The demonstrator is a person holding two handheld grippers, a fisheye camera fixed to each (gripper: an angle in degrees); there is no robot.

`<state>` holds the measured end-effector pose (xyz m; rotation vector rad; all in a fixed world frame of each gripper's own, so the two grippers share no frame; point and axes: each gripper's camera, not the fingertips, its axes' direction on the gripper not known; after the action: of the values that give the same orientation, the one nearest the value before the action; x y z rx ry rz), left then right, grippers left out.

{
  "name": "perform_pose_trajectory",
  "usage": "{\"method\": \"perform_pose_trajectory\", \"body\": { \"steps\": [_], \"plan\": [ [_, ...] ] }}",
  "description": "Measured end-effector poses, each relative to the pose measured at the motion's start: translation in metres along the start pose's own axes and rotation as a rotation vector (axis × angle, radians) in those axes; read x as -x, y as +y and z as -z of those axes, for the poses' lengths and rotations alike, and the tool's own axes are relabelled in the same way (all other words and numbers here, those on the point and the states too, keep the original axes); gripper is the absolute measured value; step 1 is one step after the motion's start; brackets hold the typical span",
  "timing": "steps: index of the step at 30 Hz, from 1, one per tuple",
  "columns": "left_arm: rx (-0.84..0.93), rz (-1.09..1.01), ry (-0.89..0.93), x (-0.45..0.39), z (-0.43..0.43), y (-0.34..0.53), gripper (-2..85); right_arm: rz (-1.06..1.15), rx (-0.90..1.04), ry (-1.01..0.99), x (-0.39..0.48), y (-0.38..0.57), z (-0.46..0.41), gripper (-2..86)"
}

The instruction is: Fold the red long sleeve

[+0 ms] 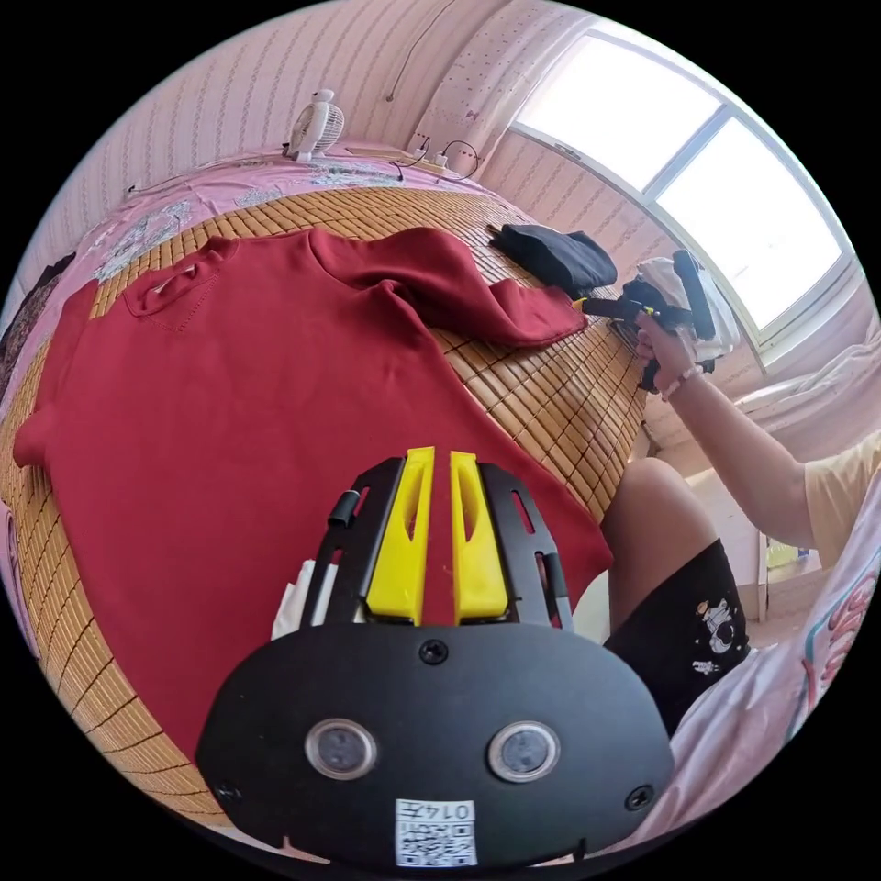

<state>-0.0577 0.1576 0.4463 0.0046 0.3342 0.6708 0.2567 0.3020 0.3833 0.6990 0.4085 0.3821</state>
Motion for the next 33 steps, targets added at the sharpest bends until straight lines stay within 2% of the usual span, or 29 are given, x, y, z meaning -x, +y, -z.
{"method": "perform_pose_trajectory", "body": {
  "steps": [3,4,6,8,10,12,17,20,24,26,33],
  "plan": [
    [0.056,0.005,-0.030,-0.004,-0.003,0.017,3.5,-0.029,0.023,0.152,-0.002,-0.019,-0.021,10.8],
    [0.070,0.007,-0.031,-0.004,-0.005,0.020,3.7,-0.037,0.097,0.221,-0.003,-0.024,-0.036,10.7],
    [0.132,0.012,-0.048,-0.004,-0.014,0.030,4.2,0.019,0.070,0.235,0.002,-0.019,-0.036,9.8],
    [0.092,0.020,-0.057,-0.006,-0.012,0.036,4.3,0.065,0.023,0.260,0.010,-0.006,-0.031,5.7],
    [0.090,0.041,-0.063,-0.007,-0.011,0.037,4.2,0.130,0.049,0.261,0.019,-0.001,-0.026,1.1],
    [0.095,0.057,-0.053,-0.006,-0.009,0.035,3.6,0.159,0.075,0.269,0.022,0.001,-0.018,0.1],
    [0.102,0.015,-0.037,-0.012,-0.003,0.038,-0.3,0.008,-0.103,0.317,-0.003,0.021,0.061,-0.3],
    [0.109,-0.020,0.003,-0.017,-0.003,0.042,-0.8,-0.016,-0.110,0.355,-0.015,0.024,0.072,0.2],
    [0.104,-0.019,0.019,-0.015,0.006,0.045,-1.0,-0.019,-0.003,0.313,-0.025,0.016,0.044,2.7],
    [0.112,-0.023,0.041,-0.013,0.009,0.047,-1.0,-0.101,0.114,0.283,-0.036,0.012,0.028,5.0],
    [0.126,-0.025,0.058,-0.011,0.024,0.052,-1.0,-0.142,0.087,0.179,-0.044,0.015,0.048,4.6]
  ]
}}
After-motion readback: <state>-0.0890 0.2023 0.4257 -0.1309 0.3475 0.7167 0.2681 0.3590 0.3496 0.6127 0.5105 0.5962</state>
